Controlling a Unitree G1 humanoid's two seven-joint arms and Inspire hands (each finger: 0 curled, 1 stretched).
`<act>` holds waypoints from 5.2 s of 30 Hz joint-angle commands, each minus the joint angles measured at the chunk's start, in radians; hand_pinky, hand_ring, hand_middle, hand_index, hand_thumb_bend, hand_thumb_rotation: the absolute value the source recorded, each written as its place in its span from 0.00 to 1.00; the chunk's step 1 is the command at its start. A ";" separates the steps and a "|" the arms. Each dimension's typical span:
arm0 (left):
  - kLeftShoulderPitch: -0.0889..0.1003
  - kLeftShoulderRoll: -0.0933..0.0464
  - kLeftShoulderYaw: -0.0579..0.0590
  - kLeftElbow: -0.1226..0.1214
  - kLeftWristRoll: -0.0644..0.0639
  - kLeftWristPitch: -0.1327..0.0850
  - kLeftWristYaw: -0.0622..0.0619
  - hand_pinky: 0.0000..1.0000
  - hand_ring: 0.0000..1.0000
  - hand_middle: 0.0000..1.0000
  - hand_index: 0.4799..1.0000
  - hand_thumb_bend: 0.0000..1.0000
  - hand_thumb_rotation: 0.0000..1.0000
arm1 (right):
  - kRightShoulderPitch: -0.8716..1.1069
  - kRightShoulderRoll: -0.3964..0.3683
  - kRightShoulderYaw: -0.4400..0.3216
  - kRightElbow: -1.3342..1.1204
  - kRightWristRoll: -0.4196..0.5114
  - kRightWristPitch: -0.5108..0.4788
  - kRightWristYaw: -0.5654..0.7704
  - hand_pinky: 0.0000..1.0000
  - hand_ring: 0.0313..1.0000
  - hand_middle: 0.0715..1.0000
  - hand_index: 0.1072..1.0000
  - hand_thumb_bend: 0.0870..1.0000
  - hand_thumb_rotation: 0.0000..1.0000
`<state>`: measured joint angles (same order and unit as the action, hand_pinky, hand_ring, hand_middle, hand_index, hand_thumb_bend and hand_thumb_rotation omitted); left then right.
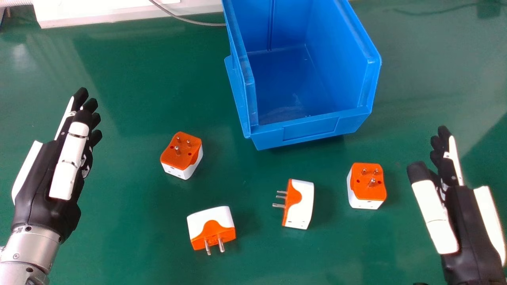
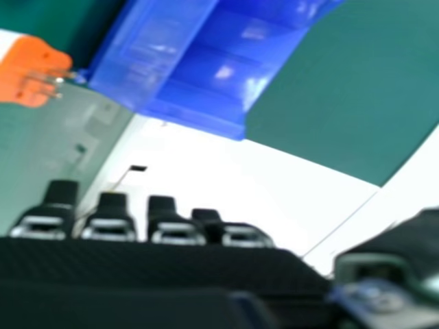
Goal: Pick all objects and put in blue box
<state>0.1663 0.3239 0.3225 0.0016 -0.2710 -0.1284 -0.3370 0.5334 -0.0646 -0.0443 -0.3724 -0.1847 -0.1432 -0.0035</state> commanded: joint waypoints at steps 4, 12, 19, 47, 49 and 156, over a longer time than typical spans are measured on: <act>0.004 -0.001 0.002 -0.030 0.002 -0.005 0.004 1.00 1.00 1.00 1.00 0.36 0.96 | -0.005 -0.036 -0.007 -0.031 -0.027 -0.007 0.010 0.94 1.00 1.00 1.00 0.48 1.00; 0.014 -0.009 -0.007 -0.051 0.008 0.003 0.017 1.00 1.00 1.00 1.00 0.37 0.96 | -0.048 -0.133 -0.043 -0.023 -0.090 0.046 0.049 0.94 1.00 1.00 1.00 0.49 0.99; 0.015 -0.017 -0.018 -0.066 0.015 0.009 0.028 1.00 1.00 1.00 1.00 0.37 0.96 | -0.141 -0.221 -0.046 0.011 -0.139 0.107 0.100 0.91 1.00 1.00 1.00 0.54 0.95; 0.003 -0.019 -0.020 -0.066 0.029 0.013 0.015 1.00 1.00 1.00 1.00 0.39 0.96 | -0.362 -0.462 0.070 0.039 -0.372 0.414 0.354 0.92 1.00 1.00 0.99 0.56 0.64; 0.000 -0.019 -0.021 -0.064 0.031 0.012 0.016 1.00 1.00 1.00 1.00 0.39 0.96 | -0.389 -0.483 0.096 0.054 -0.403 0.430 0.372 0.93 1.00 1.00 0.99 0.58 0.64; 0.019 -0.020 -0.013 -0.149 0.026 0.070 0.020 0.99 1.00 1.00 1.00 0.50 0.94 | -0.812 -0.586 0.458 0.603 -0.705 0.123 0.324 0.81 0.90 0.92 0.84 0.45 0.48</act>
<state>0.1800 0.2981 0.3000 -0.1113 -0.2365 -0.0533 -0.3190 -0.2808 -0.6666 0.3863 0.2005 -0.8775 -0.0122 0.3073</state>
